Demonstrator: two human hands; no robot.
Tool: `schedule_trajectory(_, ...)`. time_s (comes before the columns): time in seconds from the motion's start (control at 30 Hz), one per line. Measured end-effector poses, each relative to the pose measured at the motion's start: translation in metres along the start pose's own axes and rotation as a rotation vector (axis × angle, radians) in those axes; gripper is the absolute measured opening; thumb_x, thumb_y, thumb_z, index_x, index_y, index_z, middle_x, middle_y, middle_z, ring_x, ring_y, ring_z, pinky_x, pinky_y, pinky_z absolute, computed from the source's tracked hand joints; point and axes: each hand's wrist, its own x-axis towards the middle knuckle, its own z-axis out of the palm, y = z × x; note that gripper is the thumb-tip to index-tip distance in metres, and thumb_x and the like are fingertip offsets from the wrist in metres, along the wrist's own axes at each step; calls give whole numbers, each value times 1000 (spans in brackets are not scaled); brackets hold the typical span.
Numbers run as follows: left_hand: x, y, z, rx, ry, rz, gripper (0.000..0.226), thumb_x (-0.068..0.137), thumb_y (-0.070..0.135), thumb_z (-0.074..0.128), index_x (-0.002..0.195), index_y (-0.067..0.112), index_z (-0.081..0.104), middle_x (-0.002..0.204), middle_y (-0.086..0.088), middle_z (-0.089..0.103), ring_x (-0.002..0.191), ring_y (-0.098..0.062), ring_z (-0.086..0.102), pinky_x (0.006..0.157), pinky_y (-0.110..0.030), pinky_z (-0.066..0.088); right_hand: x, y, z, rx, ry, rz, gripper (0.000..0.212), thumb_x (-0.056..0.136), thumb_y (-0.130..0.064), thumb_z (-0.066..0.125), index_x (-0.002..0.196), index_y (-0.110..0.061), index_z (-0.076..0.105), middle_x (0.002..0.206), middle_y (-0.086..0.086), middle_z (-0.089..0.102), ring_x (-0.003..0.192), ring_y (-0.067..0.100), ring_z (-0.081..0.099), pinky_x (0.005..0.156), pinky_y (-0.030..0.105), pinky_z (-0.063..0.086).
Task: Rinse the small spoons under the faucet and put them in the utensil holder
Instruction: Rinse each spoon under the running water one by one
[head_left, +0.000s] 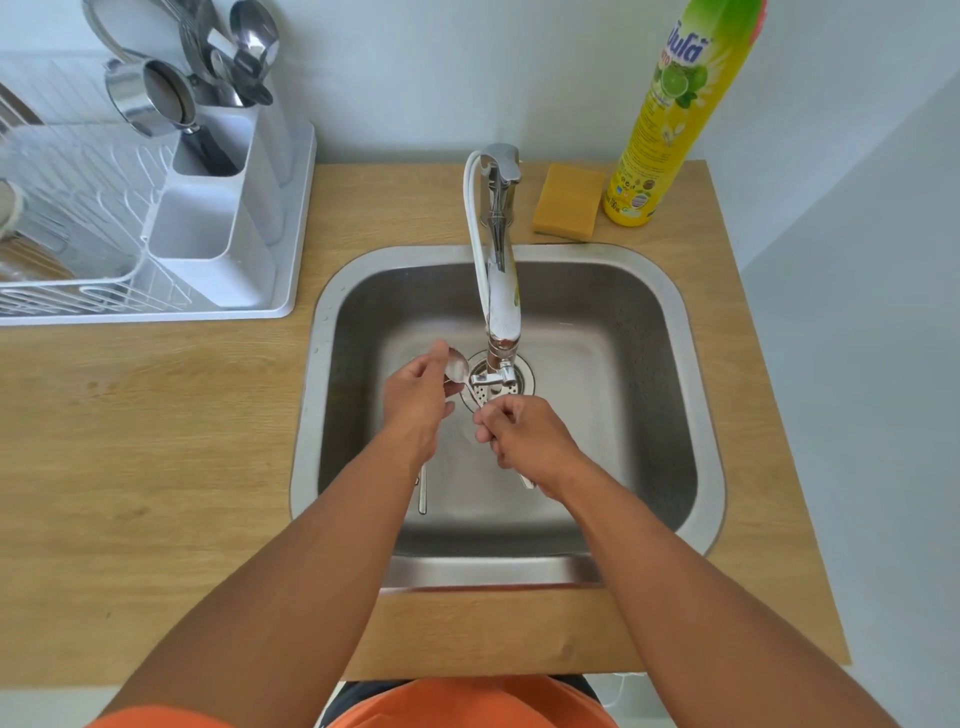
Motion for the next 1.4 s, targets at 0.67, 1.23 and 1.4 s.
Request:
schedule_trajectory(0.67, 0, -40, -40, 1130, 169, 159, 21, 97, 37, 62, 102, 29, 80, 88, 1, 62, 77, -23, 56, 69, -32, 44, 7, -31, 11, 353, 15, -38, 17, 103, -10, 56, 103, -5, 72, 79, 4, 75, 65, 16, 66, 65, 32, 61)
schedule_trajectory(1.23, 29, -38, -25, 1037, 103, 46, 17, 85, 24, 73, 92, 9, 75, 101, -15, 70, 88, -35, 67, 73, -37, 54, -1, 31, -18, 262, 102, 173, 17, 103, -8, 54, 92, -5, 67, 75, 10, 72, 55, 18, 62, 57, 32, 61)
schedule_trajectory(1.4, 25, -40, -28, 1050, 91, 47, 20, 81, 24, 72, 82, 4, 72, 91, -14, 70, 79, -32, 66, 65, -33, 50, 0, 35, -16, 226, 109, 205, 16, 103, -8, 54, 97, -3, 68, 75, 10, 73, 55, 18, 63, 57, 32, 61)
